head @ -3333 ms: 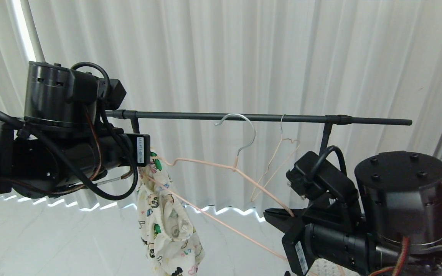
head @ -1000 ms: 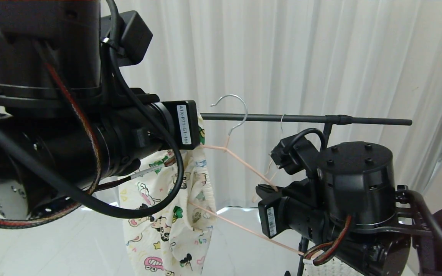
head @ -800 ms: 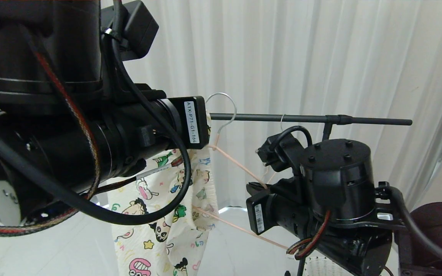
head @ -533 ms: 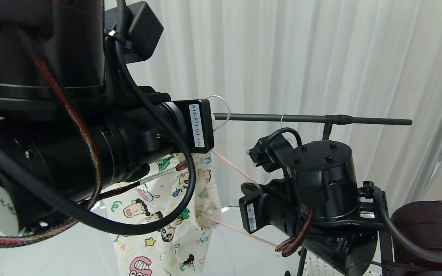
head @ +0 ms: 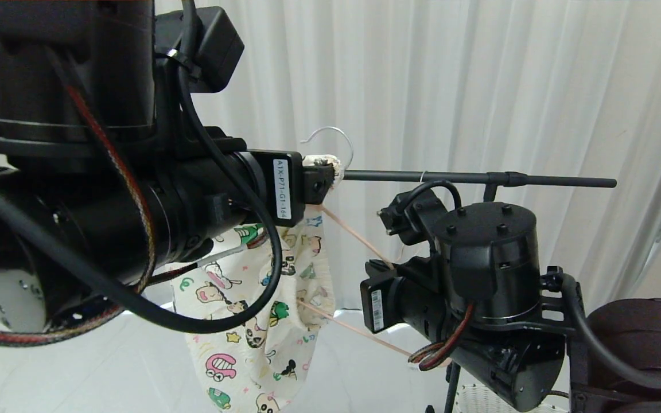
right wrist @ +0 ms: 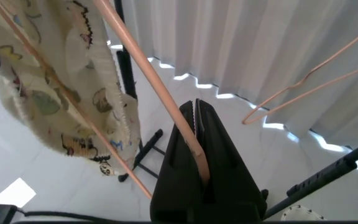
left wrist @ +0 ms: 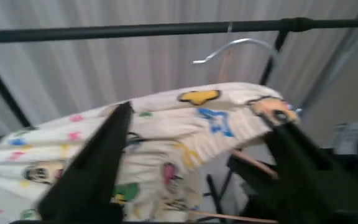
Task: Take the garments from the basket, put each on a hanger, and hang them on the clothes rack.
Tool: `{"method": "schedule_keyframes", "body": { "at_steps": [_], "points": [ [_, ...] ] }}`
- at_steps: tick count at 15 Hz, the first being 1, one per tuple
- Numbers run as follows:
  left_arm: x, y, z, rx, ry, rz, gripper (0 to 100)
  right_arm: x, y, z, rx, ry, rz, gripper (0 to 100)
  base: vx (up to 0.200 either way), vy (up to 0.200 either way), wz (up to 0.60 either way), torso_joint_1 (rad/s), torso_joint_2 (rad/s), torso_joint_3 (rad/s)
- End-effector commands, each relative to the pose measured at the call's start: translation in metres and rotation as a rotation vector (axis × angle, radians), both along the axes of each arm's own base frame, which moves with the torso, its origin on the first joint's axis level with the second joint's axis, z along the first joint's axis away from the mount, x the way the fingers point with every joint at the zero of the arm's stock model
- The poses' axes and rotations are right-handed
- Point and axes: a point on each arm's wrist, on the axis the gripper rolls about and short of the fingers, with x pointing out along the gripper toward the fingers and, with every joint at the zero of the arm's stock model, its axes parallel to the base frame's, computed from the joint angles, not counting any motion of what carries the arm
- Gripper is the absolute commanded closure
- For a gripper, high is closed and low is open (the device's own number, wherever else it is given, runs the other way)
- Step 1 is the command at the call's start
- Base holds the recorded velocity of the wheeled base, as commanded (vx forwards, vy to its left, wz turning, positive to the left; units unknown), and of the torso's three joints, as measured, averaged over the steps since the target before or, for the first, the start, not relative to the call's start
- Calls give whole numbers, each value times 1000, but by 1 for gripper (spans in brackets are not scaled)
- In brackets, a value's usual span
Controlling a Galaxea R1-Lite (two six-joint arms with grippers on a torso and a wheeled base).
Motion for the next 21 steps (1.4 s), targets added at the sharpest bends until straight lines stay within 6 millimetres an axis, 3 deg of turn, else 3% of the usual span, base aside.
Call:
{"method": "schedule_keyframes", "body": {
  "at_steps": [1, 3, 7, 12, 18, 21],
  "points": [
    [9, 8, 6, 31, -31, 47, 0, 1, -5, 9, 25, -17, -15, 100, 0, 0, 0, 0, 0, 0],
    [7, 7, 16, 9, -55, 35, 0, 1, -7, 12, 36, -24, -16, 100, 0, 0, 0, 0, 0, 0],
    [-3, -4, 12, 44, -52, -29, 0, 1, -7, 16, 56, -37, -20, 100, 0, 0, 0, 0, 0, 0],
    [6, 4, 8, 211, -86, -5, 0, 3, -16, 26, 86, -58, -40, 100, 0, 0, 0, 0, 0, 0],
    [16, -7, 31, 149, -137, 4, 0, 3, -20, 30, 85, -73, -61, 100, 0, 0, 0, 0, 0, 0],
    [7, -19, 20, 178, -115, -51, 0, 4, -20, 31, 84, -85, -63, 100, 0, 0, 0, 0, 0, 0]
  ]
}}
